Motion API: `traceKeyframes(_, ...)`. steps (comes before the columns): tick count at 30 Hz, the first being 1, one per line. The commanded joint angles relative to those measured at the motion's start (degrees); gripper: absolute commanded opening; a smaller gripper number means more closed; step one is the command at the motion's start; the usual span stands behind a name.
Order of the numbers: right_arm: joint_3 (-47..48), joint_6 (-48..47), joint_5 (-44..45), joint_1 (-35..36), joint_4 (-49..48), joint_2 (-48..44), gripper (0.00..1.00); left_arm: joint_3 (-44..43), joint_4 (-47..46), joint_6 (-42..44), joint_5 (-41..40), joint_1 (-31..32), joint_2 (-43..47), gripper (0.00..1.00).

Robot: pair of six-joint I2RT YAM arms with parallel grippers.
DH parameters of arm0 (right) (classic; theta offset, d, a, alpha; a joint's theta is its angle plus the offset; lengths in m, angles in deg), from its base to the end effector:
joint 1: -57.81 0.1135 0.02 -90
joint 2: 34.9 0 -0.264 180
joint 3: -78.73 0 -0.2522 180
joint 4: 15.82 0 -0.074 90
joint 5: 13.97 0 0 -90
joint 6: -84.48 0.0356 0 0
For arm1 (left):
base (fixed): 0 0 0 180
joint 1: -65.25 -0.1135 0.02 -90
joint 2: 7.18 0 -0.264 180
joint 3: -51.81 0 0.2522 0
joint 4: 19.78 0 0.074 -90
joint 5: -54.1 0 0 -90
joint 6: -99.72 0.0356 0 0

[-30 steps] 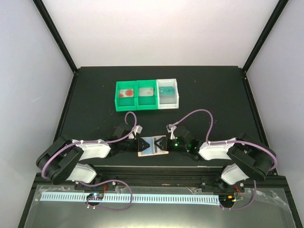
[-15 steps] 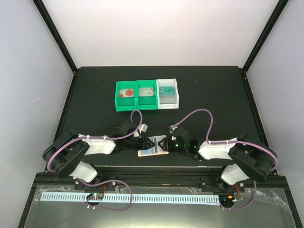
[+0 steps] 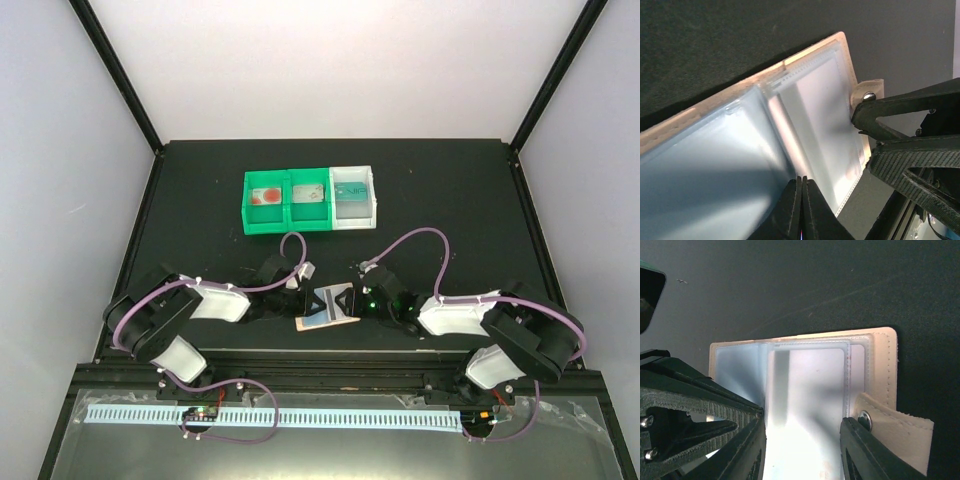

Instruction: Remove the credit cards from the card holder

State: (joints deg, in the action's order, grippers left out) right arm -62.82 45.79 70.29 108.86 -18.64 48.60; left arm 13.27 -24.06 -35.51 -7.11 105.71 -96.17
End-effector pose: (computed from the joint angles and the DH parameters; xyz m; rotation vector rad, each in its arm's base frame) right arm 0.1540 0.1961 0.1238 -0.0504 2.5287 0.9519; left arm 0.1782 -0.1745 0.1071 0.1627 2.6528 -1.2208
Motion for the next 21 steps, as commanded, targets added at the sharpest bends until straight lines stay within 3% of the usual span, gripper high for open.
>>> traceKeyframes(1, -1.1, -0.8, 2.7, -0.2, 1.6, -0.5, 0.41, -1.8, 0.1, 0.3, 0.3, 1.0, -0.5, 0.02)
traceKeyframes(10, -2.0, -2.7, 1.7, -0.3, 1.4, -1.7, 0.42, -1.8, 7.1, 1.7, -3.4, 1.1, 3.9, 0.02)
traceKeyframes(17, -3.1, -2.3, 0.1, -0.3, -0.9, -0.4, 0.42, -3.1, 3.6, -1.1, -0.6, 2.0, 4.9, 0.22)
traceKeyframes(21, -3.7, -2.3, 0.4, -0.2, -1.5, -0.7, 0.42, -4.1, 2.2, -1.7, -0.6, 2.2, 0.5, 0.18)
